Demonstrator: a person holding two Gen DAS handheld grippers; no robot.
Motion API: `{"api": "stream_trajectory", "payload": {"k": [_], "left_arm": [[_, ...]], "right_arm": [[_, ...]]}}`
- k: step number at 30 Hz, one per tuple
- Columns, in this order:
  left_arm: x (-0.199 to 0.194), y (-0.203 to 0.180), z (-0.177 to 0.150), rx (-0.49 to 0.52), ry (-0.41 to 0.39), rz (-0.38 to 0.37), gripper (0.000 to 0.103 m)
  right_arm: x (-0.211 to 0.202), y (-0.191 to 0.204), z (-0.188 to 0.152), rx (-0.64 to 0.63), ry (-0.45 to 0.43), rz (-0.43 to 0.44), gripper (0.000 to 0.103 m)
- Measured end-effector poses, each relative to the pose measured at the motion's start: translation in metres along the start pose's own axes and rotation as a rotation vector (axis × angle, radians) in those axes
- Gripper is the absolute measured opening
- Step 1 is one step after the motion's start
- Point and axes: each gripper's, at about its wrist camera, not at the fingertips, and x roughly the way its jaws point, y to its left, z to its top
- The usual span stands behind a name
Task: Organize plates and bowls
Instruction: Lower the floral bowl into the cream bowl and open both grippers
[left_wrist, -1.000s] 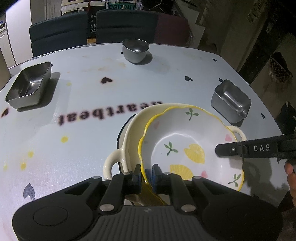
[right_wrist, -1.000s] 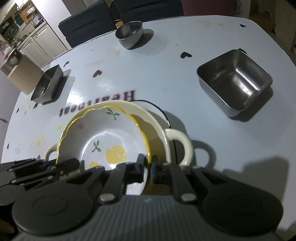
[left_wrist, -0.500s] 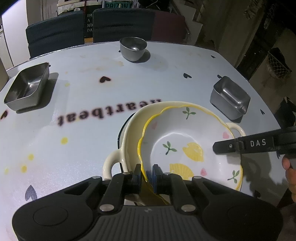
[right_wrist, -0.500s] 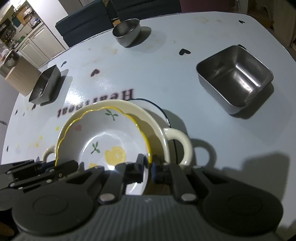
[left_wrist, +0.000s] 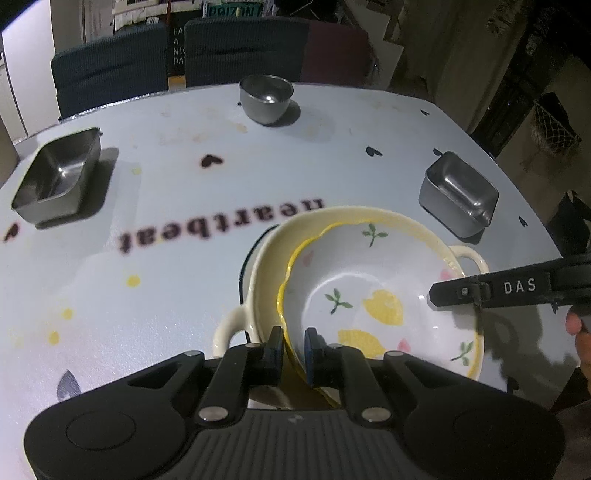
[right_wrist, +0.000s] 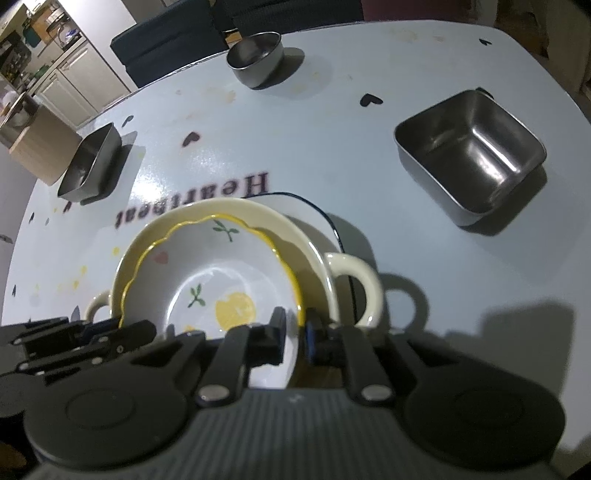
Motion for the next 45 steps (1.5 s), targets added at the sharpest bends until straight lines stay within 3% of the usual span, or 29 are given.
{"api": "stream_trajectory", "payload": {"k": [5,35,39,41,45], "left_arm": [[0.001,0.003,0.000,-0.014,0.004,-0.012,0.013],[-0.009,-0.005,-0.001,-0.035,0.043,-0.021,0.015],[-0.013,-0.006,-0.001,-0.039,0.041,-0.025,0.021],[-0.015,-0.007,-0.001,-0.038,0.040,-0.020,0.021],[-0.023,-0.007,0.002,-0.034,0.009,-0.007,0.029]], "right_arm": [[-0.007,0.002,0.001,-0.014,-0.036,-0.007,0.018],[-0.010,-0.005,-0.003,-0.013,-0.037,-0.005,0.014],[-0.015,-0.001,-0.004,-0.036,-0.050,-0.013,0.021],[-0.020,0.001,-0.005,-0.050,-0.067,-0.007,0.031],[-0.029,0.005,-0.005,-0.078,-0.094,0.018,0.032]]}}
